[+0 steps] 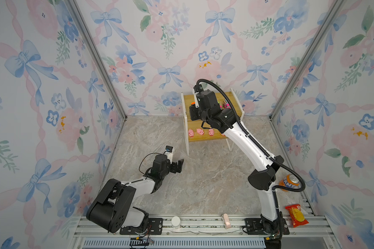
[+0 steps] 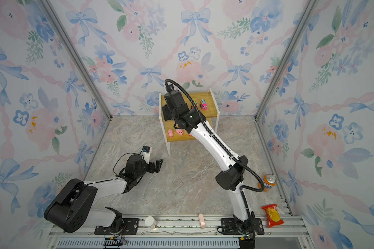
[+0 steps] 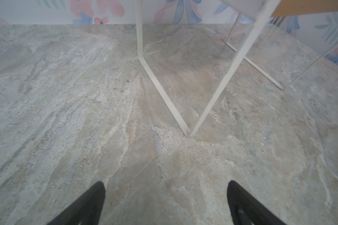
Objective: Place and organize the plastic toys onto the shelf
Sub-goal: 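Lower the truck beside the other orange-topped truck and open the right gripper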
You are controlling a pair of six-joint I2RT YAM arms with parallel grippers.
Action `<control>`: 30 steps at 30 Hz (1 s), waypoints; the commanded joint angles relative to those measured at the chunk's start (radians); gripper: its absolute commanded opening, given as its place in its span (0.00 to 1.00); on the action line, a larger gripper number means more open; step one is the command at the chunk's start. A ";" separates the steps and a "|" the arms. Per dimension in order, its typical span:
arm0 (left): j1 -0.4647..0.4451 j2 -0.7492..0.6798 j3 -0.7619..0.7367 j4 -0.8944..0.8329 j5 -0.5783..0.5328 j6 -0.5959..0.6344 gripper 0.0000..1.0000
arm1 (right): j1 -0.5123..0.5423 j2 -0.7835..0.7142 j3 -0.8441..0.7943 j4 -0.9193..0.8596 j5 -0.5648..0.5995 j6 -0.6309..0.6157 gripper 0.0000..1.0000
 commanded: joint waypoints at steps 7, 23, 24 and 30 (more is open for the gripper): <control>0.006 0.008 0.008 -0.009 0.018 -0.015 0.98 | -0.021 0.008 0.010 -0.011 0.011 0.006 0.30; 0.005 0.004 0.007 -0.009 0.023 -0.017 0.98 | -0.022 -0.005 0.008 -0.015 0.012 0.002 0.41; 0.006 0.003 0.006 -0.009 0.022 -0.017 0.98 | -0.022 -0.007 0.007 -0.015 0.011 0.001 0.42; 0.004 0.000 0.004 -0.009 0.022 -0.017 0.98 | -0.011 -0.047 0.003 -0.025 0.008 -0.024 0.47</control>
